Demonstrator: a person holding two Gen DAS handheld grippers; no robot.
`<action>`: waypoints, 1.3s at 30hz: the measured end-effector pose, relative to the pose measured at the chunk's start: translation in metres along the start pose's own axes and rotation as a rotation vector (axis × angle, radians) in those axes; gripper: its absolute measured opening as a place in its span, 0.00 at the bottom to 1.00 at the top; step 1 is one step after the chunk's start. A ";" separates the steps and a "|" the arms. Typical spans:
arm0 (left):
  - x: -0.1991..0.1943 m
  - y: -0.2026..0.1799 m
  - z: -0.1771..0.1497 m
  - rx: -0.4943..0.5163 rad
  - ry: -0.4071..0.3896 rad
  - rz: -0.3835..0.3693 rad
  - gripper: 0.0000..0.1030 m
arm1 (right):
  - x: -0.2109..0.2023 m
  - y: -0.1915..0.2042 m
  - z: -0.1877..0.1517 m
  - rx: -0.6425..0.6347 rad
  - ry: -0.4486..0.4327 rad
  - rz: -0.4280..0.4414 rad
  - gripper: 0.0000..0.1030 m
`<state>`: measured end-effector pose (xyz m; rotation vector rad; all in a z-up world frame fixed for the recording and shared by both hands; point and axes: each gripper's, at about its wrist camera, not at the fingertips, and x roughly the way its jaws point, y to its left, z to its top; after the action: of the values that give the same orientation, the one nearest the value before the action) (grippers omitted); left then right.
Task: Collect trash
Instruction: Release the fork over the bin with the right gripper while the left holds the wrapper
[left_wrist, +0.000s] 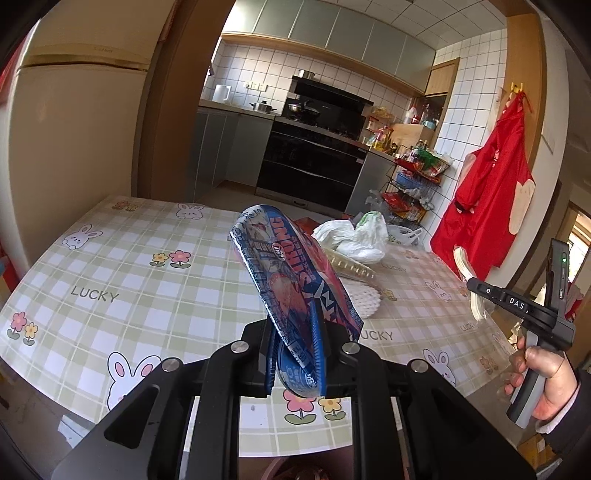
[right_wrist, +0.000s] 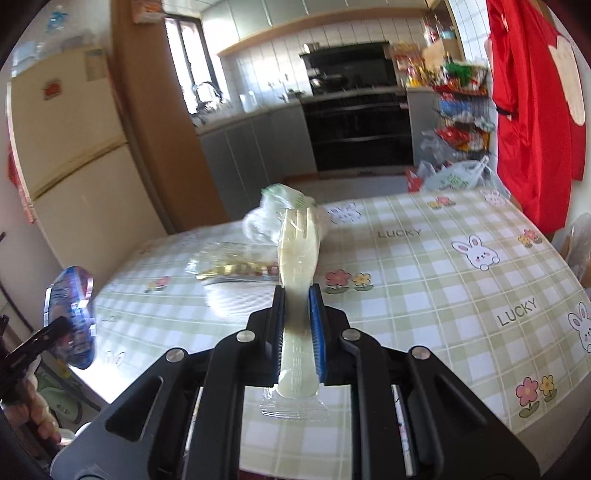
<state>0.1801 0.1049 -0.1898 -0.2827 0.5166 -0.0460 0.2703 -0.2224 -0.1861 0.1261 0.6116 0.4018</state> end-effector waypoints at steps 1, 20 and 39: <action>-0.004 -0.004 -0.001 0.006 0.002 -0.008 0.16 | -0.013 0.007 -0.002 -0.018 -0.015 0.007 0.16; -0.103 -0.048 -0.046 0.092 0.016 -0.091 0.16 | -0.150 0.081 -0.076 -0.086 -0.045 0.198 0.16; -0.100 -0.057 -0.085 0.122 0.132 -0.151 0.16 | -0.155 0.092 -0.085 -0.112 -0.016 0.231 0.16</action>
<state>0.0528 0.0400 -0.1964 -0.1996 0.6201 -0.2435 0.0751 -0.2008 -0.1517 0.0934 0.5594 0.6571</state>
